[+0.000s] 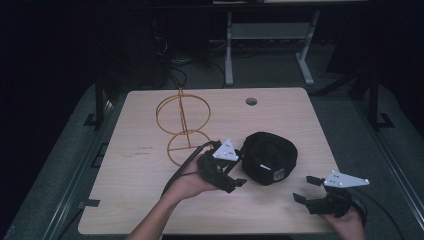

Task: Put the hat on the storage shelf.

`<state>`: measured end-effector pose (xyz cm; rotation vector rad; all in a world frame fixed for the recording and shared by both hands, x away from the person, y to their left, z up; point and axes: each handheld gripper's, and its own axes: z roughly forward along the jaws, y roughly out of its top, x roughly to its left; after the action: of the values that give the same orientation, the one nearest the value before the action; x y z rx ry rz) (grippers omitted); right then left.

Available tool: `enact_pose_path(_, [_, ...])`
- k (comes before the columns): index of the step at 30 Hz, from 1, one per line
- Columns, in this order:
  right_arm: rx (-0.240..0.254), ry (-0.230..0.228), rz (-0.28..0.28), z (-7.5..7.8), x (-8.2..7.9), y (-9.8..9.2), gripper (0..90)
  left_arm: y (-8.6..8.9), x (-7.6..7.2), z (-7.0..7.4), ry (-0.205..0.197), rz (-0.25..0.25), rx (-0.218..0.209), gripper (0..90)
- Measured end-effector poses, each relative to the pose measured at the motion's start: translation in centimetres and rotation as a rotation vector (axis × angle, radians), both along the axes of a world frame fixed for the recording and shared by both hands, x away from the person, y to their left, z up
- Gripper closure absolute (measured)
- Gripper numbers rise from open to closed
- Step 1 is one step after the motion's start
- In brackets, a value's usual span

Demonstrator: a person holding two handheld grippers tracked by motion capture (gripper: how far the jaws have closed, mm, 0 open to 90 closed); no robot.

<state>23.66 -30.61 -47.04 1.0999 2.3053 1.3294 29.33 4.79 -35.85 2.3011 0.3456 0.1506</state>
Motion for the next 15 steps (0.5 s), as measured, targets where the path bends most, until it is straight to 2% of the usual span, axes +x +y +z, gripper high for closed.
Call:
enact_pose_path(2, [0.007, -0.006, -0.002, 0.0, 0.0, 0.0, 14.0, -0.9, 0.4, 0.2, -0.008, -0.022, 0.018, 25.0])
enact_pose_path(6, [0.006, -0.006, 0.001, 0.0, 0.0, 0.0, 14.0, -2.0, 0.9, 0.4, -0.013, -0.037, 0.023, 25.0])
enact_pose_path(8, [0.008, -0.008, 0.000, 0.1, 0.0, 0.0, 14.1, -2.6, 1.1, 0.5, -0.009, -0.044, 0.021, 25.3])
enact_pose_path(14, [0.010, -0.007, 0.003, 0.1, 0.0, 0.0, 14.1, -4.2, 1.7, 0.4, -0.011, -0.087, 0.060, 27.1])
enact_pose_path(15, [0.009, -0.007, 0.004, 0.1, 0.0, 0.0, 14.2, -4.7, 1.9, 0.2, 0.000, -0.093, 0.058, 27.4])
